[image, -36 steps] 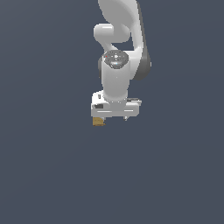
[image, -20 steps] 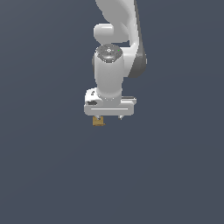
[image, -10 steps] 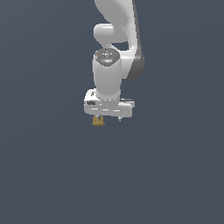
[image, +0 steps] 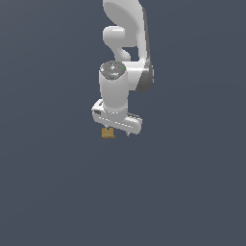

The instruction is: Pick up the object and move it to a goal position.

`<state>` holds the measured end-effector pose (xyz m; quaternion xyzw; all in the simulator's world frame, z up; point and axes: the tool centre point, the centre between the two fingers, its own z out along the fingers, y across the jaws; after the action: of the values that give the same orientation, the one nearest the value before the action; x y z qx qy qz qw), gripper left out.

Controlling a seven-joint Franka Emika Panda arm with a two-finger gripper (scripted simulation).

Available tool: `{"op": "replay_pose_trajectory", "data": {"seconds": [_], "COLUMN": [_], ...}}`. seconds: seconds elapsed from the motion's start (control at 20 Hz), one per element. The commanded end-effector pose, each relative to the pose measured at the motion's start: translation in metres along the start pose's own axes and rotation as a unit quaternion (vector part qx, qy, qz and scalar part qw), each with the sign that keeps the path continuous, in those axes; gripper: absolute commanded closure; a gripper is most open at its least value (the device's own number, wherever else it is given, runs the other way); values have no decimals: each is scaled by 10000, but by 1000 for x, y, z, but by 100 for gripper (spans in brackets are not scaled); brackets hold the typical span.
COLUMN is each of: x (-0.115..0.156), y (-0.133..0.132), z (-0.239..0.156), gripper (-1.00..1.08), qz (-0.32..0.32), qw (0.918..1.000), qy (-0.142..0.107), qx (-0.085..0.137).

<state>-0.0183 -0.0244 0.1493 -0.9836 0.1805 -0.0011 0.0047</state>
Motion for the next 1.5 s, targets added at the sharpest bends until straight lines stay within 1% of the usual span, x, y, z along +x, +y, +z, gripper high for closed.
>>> {"op": "replay_pose_trajectory", "data": {"seconds": [0.0,0.2,0.35,0.5,0.65,0.9,1.25,1.45], "x": [-3,-9,-13,-18,-22,-30,-41,-46], "y": [5,13,19,26,33,45,63,71], "z": [8,20,28,37,45,58,74,80], "gripper": [-92,-92,-92,-92,-92,-92,-92,-92], "qz": [409,1056,1542,2025,2506,3298,4322,4747], "qw": [9992,9944,9880,9793,9681,9441,9018,8801], "qy": [-11,-27,-36,-43,-46,-44,-22,-5], "qx": [13,27,33,34,32,20,-7,-21]}}
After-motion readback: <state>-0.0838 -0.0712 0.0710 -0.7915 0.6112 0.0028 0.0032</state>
